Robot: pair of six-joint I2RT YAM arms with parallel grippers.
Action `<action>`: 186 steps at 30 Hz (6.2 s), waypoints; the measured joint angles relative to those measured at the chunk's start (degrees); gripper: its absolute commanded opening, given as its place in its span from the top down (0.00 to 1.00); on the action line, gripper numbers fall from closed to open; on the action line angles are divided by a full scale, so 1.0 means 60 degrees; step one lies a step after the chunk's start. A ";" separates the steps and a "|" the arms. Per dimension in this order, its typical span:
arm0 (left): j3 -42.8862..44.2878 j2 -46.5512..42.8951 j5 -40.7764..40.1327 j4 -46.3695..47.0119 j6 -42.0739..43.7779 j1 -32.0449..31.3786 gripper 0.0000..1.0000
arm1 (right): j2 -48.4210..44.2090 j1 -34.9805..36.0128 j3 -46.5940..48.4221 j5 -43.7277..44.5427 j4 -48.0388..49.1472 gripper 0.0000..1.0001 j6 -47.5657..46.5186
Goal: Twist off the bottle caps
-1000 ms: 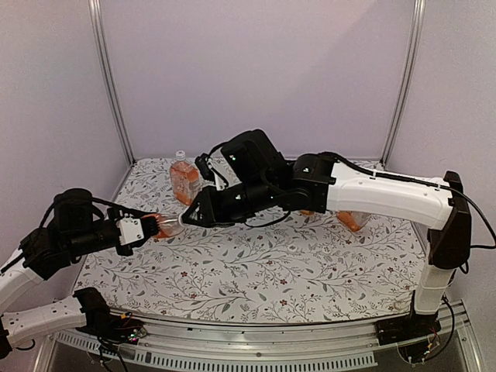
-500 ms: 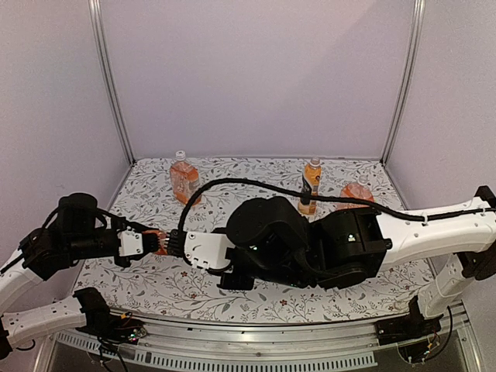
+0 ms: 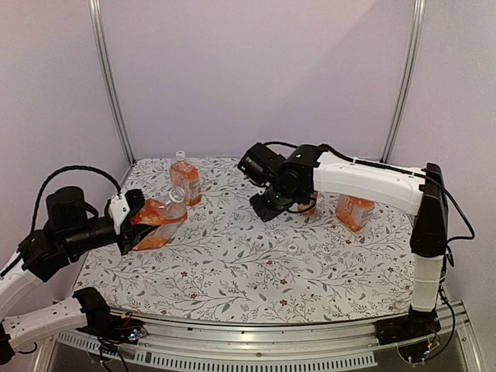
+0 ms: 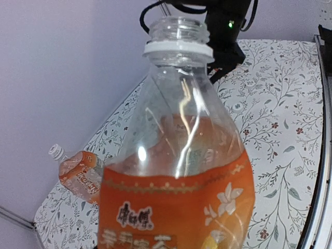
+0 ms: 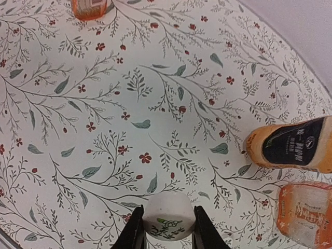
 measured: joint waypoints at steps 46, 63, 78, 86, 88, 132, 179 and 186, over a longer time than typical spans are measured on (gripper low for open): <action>-0.3158 -0.2339 0.7020 0.3483 -0.6105 0.3071 0.75 | -0.1384 0.0608 -0.0936 -0.8182 0.4714 0.09 -0.1071; -0.3202 -0.2459 0.7839 0.3734 -0.6379 0.3122 0.75 | 0.0987 0.1432 0.1475 -0.9930 0.6798 0.42 -0.0517; -0.3260 -0.2452 0.7843 0.3603 -0.6553 0.3158 0.74 | 0.0951 0.1417 0.1031 -0.9442 0.7224 1.00 -0.0302; -0.3279 -0.2466 0.7654 0.3745 -0.6502 0.3166 0.00 | 0.0831 0.1417 0.0670 -0.8987 0.7104 1.00 -0.0240; -0.3279 -0.2466 0.7435 0.3748 -0.6517 0.3173 0.00 | 0.0790 0.1402 0.0470 -0.8652 0.7042 1.00 -0.0226; -0.3275 -0.2517 0.5100 0.3279 -0.5938 0.3399 0.00 | 0.1606 -0.1064 -0.1031 0.3373 0.6612 0.86 0.2845; 0.5625 0.5417 0.3071 -0.3450 -0.1304 0.3523 0.00 | -0.3162 -0.1264 -0.1472 -0.6051 0.6167 0.03 0.0874; 0.9213 0.9679 0.1770 -0.4583 0.0146 0.3603 0.00 | -0.3519 -0.1195 -0.2218 -0.5264 0.5523 0.03 0.1027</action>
